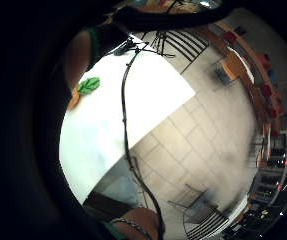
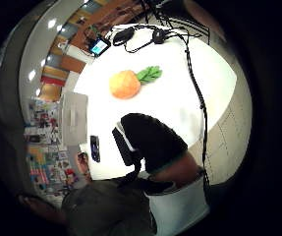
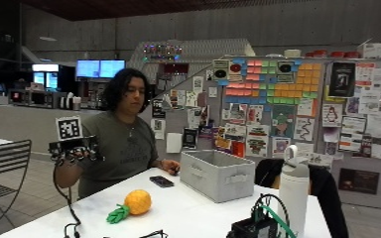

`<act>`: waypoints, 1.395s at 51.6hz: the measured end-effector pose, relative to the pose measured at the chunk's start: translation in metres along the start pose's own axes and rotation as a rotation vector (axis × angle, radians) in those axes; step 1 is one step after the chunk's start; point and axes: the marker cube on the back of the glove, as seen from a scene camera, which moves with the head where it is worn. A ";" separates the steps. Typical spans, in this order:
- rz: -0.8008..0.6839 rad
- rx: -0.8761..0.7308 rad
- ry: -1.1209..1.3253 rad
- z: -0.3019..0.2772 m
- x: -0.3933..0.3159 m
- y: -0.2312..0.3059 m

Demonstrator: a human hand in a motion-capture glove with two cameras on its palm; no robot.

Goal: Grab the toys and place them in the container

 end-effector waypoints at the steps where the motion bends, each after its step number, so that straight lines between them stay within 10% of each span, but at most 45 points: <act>1: 0.007 0.000 -0.003 0.000 0.000 0.000; 22: 0.023 0.066 -0.078 0.018 -0.024 -0.016; 44: 0.063 -0.161 -0.117 0.167 -0.149 -0.103; 48: 0.120 -0.001 -0.124 0.177 -0.161 -0.111; 63: 0.077 0.274 -0.054 0.161 -0.185 -0.078; 72: -0.253 0.253 -0.453 0.075 -0.269 -0.018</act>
